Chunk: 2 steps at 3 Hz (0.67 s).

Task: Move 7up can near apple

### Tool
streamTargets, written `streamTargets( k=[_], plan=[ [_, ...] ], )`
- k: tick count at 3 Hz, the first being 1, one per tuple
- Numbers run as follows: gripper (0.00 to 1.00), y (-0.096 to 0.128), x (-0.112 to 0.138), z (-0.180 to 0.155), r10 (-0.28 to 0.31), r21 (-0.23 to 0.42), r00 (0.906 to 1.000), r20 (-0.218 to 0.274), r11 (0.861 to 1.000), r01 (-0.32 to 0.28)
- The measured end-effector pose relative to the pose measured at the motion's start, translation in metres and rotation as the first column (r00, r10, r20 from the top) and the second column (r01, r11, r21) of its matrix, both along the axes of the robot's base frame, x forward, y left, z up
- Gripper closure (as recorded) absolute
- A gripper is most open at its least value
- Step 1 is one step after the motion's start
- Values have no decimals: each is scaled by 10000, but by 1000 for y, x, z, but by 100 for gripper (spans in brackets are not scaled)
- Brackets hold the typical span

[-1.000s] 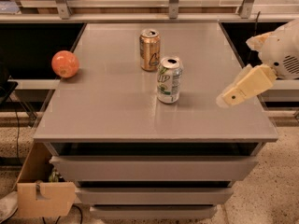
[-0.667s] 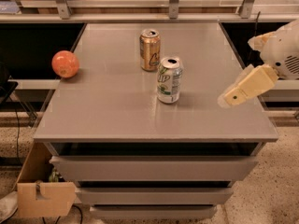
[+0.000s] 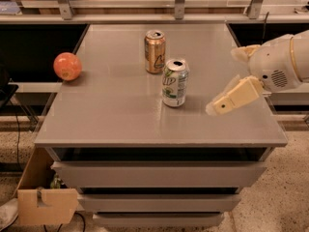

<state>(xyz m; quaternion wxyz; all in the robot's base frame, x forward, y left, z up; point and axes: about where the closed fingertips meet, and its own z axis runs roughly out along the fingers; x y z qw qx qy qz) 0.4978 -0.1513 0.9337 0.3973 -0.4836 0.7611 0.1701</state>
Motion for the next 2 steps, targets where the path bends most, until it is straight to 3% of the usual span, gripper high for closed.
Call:
streamTargets(
  k=[1,2],
  plan=[
    [0,19,5,-12,687,908,9975,173,9934,-700],
    [0,36,13,-24,1132,1764,9925,456,9770,-1195]
  ],
)
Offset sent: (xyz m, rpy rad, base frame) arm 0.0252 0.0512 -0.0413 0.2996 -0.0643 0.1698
